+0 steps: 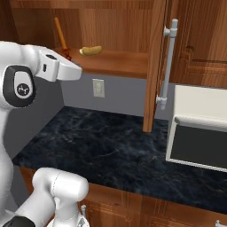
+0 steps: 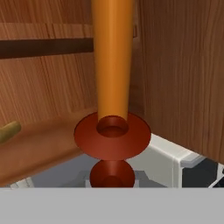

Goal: Pick the candle and candle from the dining table and place them in the open cabinet. Close the cabinet after placing the objects.

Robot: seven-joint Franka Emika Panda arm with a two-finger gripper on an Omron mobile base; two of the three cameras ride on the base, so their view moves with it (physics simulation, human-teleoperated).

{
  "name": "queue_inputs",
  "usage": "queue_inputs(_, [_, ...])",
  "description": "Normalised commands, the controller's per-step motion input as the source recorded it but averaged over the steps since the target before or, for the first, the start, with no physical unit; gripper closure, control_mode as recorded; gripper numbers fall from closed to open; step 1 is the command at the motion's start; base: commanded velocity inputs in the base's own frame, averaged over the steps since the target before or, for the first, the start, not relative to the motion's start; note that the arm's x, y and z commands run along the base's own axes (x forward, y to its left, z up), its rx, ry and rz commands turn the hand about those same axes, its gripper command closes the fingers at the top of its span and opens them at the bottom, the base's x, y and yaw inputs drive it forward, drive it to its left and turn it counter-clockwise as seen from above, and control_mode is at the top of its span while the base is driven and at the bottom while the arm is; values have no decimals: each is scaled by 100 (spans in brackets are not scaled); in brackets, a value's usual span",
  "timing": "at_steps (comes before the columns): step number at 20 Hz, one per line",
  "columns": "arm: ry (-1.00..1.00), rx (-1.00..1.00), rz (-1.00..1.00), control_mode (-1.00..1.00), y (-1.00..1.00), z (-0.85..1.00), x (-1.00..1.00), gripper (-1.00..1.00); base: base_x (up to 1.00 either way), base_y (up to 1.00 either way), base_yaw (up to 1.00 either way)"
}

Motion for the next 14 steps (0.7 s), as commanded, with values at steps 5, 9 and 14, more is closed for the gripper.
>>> queue_inputs(5, [0,0,0,-100,-5,0,34,100,0,0,0])
queue_inputs(9, [0,0,0,-100,0,-5,38,100,0,0,0])
queue_inputs(14, [0,0,0,-100,-1,-9,33,100,0,0,0])
